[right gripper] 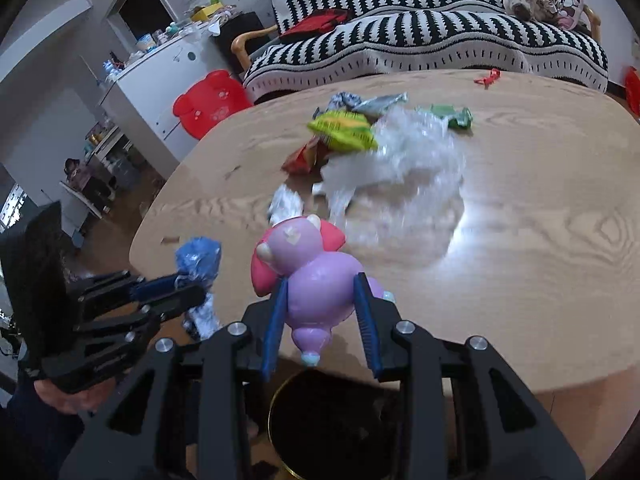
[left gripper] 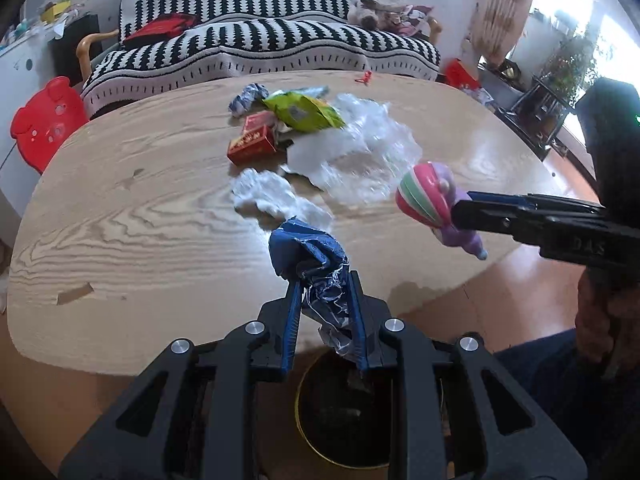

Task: Collect trash
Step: 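Carry the foil and toy over the bin and open both grippers, then grasp the white tissue with the left gripper while the right gripper grasps the red ribbon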

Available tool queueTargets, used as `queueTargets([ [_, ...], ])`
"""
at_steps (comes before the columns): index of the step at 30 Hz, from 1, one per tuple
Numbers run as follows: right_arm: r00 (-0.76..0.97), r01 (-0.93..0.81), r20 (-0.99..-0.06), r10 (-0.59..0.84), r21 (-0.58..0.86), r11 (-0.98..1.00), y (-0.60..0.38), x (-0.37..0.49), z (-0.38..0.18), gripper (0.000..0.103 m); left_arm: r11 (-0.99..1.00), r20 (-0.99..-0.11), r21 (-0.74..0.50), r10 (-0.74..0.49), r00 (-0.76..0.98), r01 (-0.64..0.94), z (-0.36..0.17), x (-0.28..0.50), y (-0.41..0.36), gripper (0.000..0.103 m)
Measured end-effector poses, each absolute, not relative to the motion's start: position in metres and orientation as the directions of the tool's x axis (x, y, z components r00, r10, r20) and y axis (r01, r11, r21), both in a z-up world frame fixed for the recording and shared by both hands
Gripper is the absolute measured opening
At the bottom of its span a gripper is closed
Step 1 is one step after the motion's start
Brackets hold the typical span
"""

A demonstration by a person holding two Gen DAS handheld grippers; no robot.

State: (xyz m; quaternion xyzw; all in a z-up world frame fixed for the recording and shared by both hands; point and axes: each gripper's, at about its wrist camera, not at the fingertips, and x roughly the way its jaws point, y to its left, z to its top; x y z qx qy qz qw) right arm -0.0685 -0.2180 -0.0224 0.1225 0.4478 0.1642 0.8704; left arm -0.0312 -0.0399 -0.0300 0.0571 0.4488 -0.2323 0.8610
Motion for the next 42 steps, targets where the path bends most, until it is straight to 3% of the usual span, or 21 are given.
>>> queueTargets([
  [11, 0.431, -0.186, -0.814, 0.390, 0.343, 0.921, -0.213, -0.147, -0.067, 0.034, 0.844, -0.878, -0.037, -0.283, 0.386, 0.535, -0.081, -0.096, -0.044, 0.022],
  [18, 0.293, -0.159, -0.871, 0.394, 0.362, 0.919, -0.198, -0.163, -0.110, 0.034, 0.817, -0.934, -0.079, -0.261, 0.243, 0.572, -0.125, -0.109, -0.059, 0.022],
  [34, 0.277, -0.128, -0.887, 0.369, 0.346, 0.929, -0.200, -0.156, -0.115, 0.037, 0.812, -0.946, -0.101, -0.257, 0.197, 0.575, -0.137, -0.109, -0.070, 0.024],
  [36, 0.276, -0.118, -0.889, 0.365, 0.346, 0.931, -0.201, -0.155, -0.116, 0.039, 0.813, -0.948, -0.101, -0.254, 0.194, 0.574, -0.139, -0.108, -0.070, 0.030],
  [37, 0.279, -0.113, -0.888, 0.364, 0.346, 0.931, -0.202, -0.155, -0.116, 0.046, 0.815, -0.948, -0.102, -0.253, 0.193, 0.570, -0.139, -0.108, -0.070, 0.040],
  [38, 0.289, -0.111, -0.887, 0.361, 0.343, 0.933, -0.203, -0.155, -0.114, 0.055, 0.820, -0.948, -0.096, -0.247, 0.198, 0.564, -0.139, -0.107, -0.070, 0.058],
  [40, 0.308, -0.111, -0.882, 0.357, 0.339, 0.934, -0.204, -0.154, -0.110, 0.060, 0.832, -0.947, -0.071, -0.229, 0.225, 0.550, -0.137, -0.105, -0.069, 0.079],
  [42, 0.325, -0.106, -0.875, 0.358, 0.343, 0.933, -0.206, -0.153, -0.107, 0.063, 0.841, -0.945, -0.055, -0.218, 0.244, 0.539, -0.134, -0.103, -0.067, 0.081],
])
